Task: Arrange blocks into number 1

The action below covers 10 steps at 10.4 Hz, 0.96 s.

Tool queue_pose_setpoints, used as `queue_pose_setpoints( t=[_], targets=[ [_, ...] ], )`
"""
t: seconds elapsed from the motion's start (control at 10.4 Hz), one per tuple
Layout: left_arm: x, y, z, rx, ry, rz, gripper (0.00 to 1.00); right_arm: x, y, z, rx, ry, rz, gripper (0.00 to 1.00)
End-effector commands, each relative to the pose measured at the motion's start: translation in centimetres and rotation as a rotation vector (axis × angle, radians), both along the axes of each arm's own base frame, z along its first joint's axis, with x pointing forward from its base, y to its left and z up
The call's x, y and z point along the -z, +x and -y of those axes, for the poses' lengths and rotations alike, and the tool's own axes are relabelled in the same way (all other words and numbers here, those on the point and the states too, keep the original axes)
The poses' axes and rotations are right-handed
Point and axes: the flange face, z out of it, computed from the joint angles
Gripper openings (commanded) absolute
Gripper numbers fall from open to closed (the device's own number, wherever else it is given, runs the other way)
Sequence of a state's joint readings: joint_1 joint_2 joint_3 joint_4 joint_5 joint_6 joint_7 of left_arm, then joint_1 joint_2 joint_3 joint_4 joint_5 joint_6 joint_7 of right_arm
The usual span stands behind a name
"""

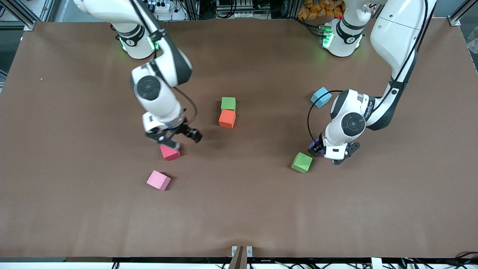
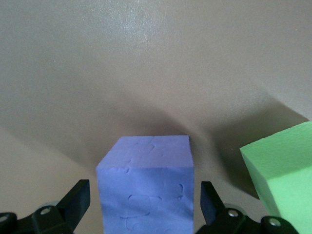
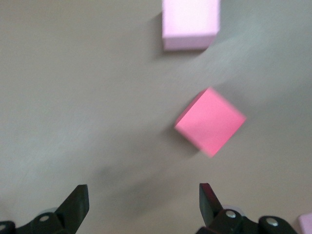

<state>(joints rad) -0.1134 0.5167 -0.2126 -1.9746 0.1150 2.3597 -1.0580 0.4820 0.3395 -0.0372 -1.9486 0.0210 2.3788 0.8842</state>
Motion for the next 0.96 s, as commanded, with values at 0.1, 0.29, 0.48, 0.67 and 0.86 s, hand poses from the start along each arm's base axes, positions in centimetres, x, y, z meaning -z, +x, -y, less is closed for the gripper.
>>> queue_pose_setpoints(
  t=[0.1, 0.29, 0.48, 0.67, 0.86],
  targets=[
    [-0.1, 0.4, 0.1, -0.001, 0.009, 0.015, 0.19, -0.1, 3.3, 6.9, -0.111, -0.084, 0.041, 1.00],
    [0.0, 0.1, 0.4, 0.016, 0.012, 0.009, 0.00, 1.5, 4.6, 9.0, -0.032, -0.074, 0.029, 1.00],
    [-1.0, 0.1, 0.6, 0.020, 0.016, 0.015, 0.00, 2.2, 5.0, 9.0, 0.166, -0.073, 0.032, 1.00],
    [-3.2, -1.1, 2.9, 0.066, 0.033, -0.011, 0.00, 3.6, 4.5, 7.9, 0.334, -0.100, 0.030, 1.00],
    [-6.3, -3.8, 7.3, 0.138, 0.057, -0.039, 0.00, 4.6, 4.1, 7.4, 0.418, -0.114, 0.019, 1.00]
  ],
)
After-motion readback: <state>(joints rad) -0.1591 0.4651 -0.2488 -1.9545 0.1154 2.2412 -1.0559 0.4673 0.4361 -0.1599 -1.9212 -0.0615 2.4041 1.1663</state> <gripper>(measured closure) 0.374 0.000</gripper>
